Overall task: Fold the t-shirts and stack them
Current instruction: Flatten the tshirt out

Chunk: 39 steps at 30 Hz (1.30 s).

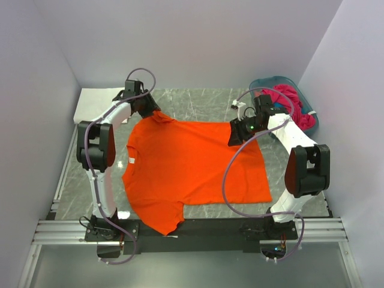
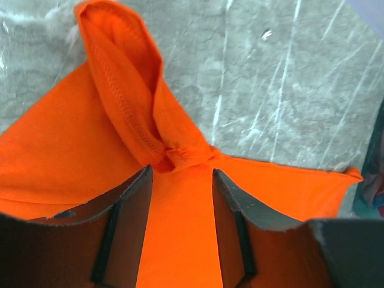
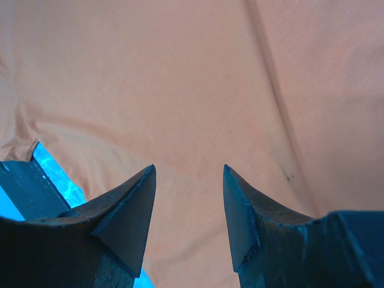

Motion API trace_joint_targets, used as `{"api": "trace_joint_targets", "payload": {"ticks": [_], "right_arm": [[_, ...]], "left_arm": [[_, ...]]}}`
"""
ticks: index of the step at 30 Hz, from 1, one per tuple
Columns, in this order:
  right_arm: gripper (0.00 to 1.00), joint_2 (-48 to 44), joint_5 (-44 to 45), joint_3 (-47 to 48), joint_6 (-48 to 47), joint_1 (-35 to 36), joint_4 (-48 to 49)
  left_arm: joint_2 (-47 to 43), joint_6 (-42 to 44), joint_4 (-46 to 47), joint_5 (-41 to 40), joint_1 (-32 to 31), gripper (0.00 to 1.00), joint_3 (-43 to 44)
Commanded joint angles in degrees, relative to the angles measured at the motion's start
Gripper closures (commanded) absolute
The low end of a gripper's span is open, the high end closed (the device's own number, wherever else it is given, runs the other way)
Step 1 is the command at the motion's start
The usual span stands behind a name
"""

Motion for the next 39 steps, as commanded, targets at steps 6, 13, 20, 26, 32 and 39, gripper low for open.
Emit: {"api": "trace_joint_targets", "payload": {"ticks": [6,13,20,26,32,39], "right_arm": [[0.44,-1.61,-1.41,-0.41,-0.36,-0.95,0.7],[0.44,-1.26,-1.85,-0.06,-0.54,-1.12,0.17],[0.44,-1.17,-2.29,-0.06,-0.63,-1.3,0.26],[0.44,-1.52,-2.46,-0.23,-0.72,-1.39,0.17],[0.44,-1.61,-2.82,-0.23,-0.72,-1.83,0.0],[0.44,-1.7,-3.17,-0.06,-0.81,-2.0,0.0]], "left_arm": [[2.59,0.83,-0.57,1.81,-0.69,0.49,0.35],[6.73,1.27,-3.65,0.93,-1.84,0.48,5.1],[7.96,1.35,-4.26,0.14,-1.92,0.47,5.98],[9.28,1.18,-4.35,0.22,-2.01,0.62,7.56],[9.89,1.44,-4.09,0.22,-2.19,1.0,10.27],[15.33,0.39,-5.59,3.38,-2.19,1.0,20.98]]}}
